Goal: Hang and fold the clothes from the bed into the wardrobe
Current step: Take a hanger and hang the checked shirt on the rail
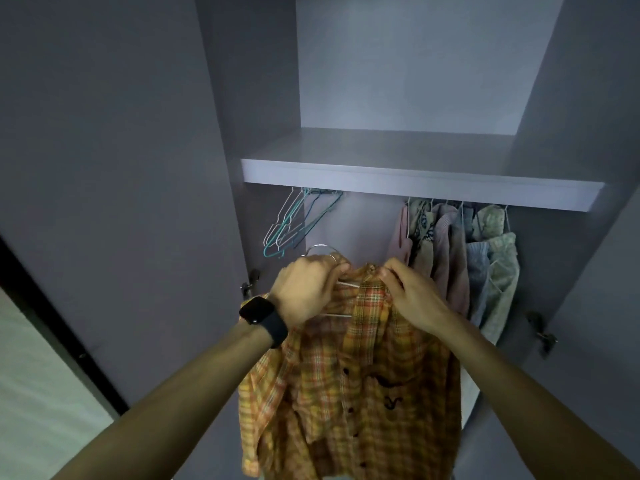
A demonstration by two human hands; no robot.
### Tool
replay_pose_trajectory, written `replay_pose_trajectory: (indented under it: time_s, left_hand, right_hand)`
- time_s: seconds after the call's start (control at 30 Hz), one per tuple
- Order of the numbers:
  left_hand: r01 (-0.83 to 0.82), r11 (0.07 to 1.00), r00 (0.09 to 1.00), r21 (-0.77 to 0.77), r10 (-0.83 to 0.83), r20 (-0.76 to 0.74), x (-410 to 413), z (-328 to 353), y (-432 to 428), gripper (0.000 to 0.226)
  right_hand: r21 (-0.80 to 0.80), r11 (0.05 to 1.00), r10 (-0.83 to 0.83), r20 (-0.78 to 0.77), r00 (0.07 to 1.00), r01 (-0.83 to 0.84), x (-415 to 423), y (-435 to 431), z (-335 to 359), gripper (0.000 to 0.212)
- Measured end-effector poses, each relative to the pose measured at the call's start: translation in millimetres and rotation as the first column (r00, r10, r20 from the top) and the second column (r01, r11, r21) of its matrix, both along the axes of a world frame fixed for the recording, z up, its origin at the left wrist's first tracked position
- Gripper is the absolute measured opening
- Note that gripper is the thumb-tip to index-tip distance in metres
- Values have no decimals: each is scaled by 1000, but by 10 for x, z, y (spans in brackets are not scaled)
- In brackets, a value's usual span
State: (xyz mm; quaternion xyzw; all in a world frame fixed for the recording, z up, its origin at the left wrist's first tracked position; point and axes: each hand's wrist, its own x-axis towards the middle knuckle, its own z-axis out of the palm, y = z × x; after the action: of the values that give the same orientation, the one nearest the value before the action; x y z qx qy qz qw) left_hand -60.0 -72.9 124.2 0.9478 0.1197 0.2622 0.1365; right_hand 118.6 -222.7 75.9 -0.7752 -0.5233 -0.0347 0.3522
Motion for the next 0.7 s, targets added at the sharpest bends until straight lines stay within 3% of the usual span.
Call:
replay_pose_trajectory:
  time_s: [0.1, 0.17, 0.27, 0.33, 0.6, 0.7]
  left_hand:
    - [-8, 997, 997, 79, 14, -70, 30, 63, -6, 25]
    - [-7, 993, 997, 119, 17, -78, 57, 103, 8, 22]
    - [-26, 993, 999, 115, 30, -36, 90, 205, 70, 23]
    - [-70, 989, 997, 128, 72, -10, 97, 262, 158, 24]
    - [-215, 960, 973, 178, 225, -41, 98, 242, 411, 27]
    - [-224, 951, 969, 213, 240, -56, 162, 166, 425, 26]
  right_hand:
    - [-36, 996, -80, -9, 997, 79, 122, -106, 11, 27]
    - [-45, 994, -107, -113, 988, 103, 141, -161, 42, 29]
    - [-68, 996, -73, -321, 944, 54, 154, -315, 70, 50]
    - [-69, 998, -27, -375, 927, 1, 154, -495, 18, 55]
    - [-179, 981, -12, -447, 895, -76, -74, -811, -514, 15]
    - [-150, 984, 14, -456, 890, -92, -190, -751, -646, 16]
